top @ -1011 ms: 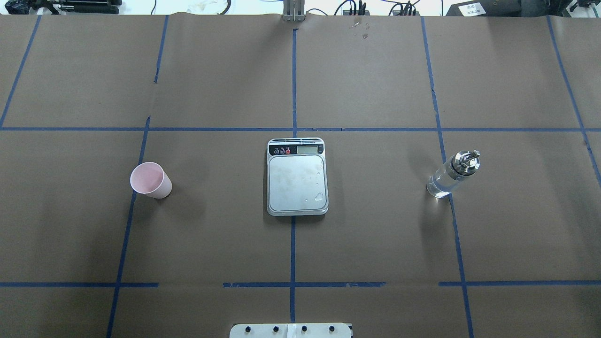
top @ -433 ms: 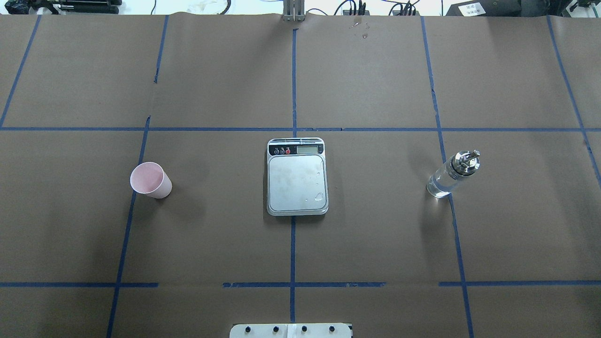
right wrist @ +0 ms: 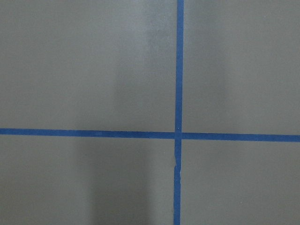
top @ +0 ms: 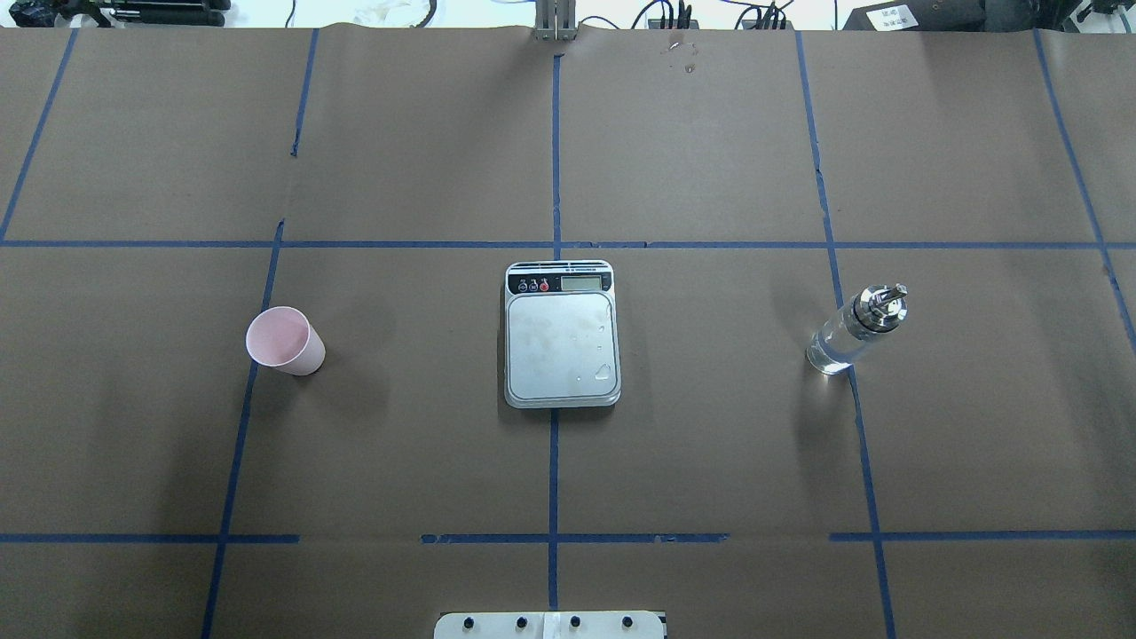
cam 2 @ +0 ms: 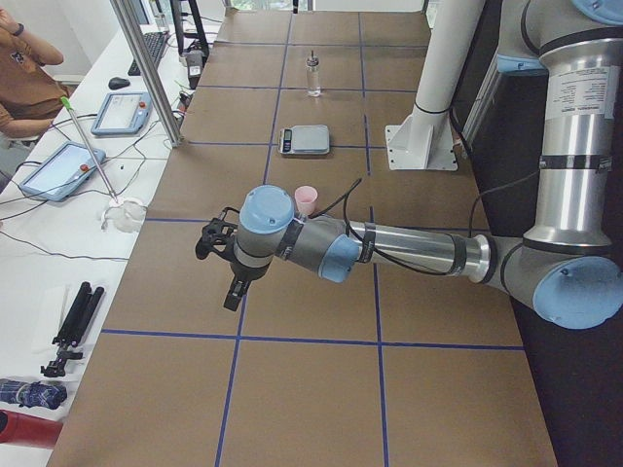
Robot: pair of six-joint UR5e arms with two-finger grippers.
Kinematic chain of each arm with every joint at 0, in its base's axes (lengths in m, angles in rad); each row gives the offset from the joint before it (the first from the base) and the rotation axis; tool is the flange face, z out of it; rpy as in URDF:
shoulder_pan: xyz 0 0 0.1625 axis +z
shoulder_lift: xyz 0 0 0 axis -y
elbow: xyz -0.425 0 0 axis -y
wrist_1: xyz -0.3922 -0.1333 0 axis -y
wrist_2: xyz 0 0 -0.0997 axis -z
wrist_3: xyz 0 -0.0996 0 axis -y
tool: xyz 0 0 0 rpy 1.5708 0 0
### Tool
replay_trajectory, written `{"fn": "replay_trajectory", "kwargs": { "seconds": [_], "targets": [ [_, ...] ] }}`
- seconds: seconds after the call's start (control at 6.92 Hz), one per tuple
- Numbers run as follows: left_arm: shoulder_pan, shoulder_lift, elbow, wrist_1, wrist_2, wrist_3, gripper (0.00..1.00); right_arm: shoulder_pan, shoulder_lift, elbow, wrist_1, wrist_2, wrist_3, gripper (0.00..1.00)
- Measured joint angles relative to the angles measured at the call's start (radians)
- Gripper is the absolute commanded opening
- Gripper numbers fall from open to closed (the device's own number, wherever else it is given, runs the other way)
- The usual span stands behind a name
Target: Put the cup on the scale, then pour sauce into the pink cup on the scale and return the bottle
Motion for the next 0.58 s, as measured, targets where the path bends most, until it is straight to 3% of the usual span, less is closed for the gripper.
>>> {"fn": "replay_trajectory", "kwargs": {
  "seconds": [0.29,0.58],
  "targets": [
    [0.209,-0.016,-0.005,-0.147,-0.006,-0.208,0.98,-0.058,-0.013,0.000,0.082,0.042,0.008,1.00],
    [0.365,-0.060,-0.036,-0.192,0.001,-0.557,0.98,-0.105,-0.015,0.002,0.174,0.051,0.049,1.00]
  ]
}}
